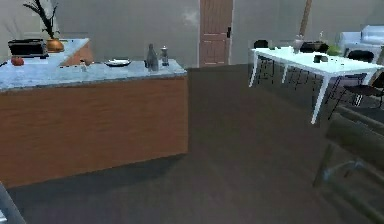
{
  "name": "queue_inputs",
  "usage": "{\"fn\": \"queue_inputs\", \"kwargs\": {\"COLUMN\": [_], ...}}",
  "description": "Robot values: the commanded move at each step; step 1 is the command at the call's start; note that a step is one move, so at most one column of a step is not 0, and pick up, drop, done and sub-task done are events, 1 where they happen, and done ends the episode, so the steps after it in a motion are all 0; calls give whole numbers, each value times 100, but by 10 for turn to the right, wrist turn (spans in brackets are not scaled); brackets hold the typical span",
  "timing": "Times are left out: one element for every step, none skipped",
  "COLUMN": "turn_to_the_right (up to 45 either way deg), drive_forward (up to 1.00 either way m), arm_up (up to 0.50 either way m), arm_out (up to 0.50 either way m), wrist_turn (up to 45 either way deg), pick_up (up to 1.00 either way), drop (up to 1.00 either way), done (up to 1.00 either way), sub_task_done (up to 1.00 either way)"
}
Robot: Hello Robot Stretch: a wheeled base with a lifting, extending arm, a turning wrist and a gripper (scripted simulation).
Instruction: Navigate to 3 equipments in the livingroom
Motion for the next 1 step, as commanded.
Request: {"fn": "queue_inputs", "kwargs": {"turn_to_the_right": [120], "drive_forward": [0], "arm_up": [0], "arm_out": [0], "wrist_turn": [0], "pick_up": [0], "drop": [0], "done": [0], "sub_task_done": [0]}}
